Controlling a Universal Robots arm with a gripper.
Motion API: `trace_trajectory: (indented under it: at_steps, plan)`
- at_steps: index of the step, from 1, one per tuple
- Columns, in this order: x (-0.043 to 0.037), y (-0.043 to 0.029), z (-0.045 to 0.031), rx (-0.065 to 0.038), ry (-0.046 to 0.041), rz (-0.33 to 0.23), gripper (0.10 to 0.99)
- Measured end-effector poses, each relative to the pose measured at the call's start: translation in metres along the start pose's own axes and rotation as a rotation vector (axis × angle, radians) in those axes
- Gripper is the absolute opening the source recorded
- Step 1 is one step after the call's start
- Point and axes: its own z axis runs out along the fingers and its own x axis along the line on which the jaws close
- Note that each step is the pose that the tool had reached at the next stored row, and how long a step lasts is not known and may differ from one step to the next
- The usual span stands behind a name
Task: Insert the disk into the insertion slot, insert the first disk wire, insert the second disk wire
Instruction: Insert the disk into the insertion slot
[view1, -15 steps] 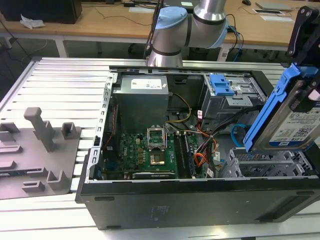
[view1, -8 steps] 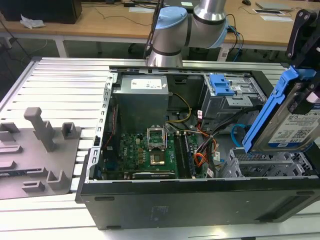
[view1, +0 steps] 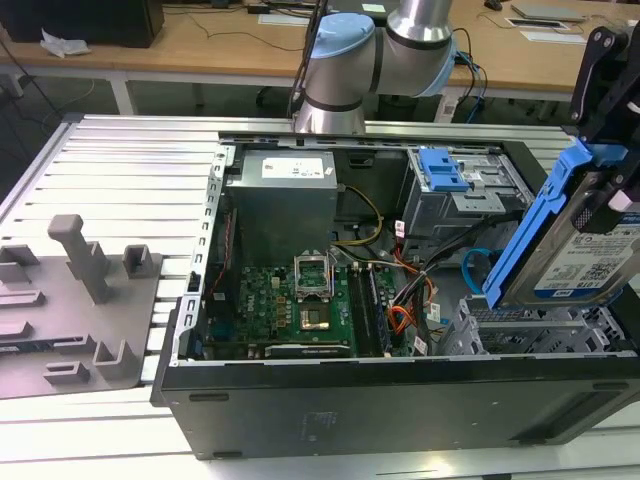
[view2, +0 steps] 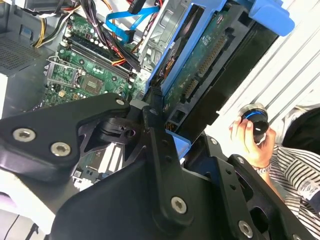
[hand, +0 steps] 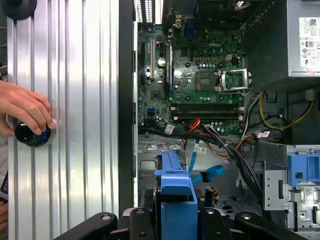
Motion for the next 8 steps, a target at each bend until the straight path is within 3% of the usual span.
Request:
trace_trajectory:
  at_steps: [8]
  plan:
    - [0.0,-0.0002,0.0057,0.0,-0.0001,0.0,0.365]
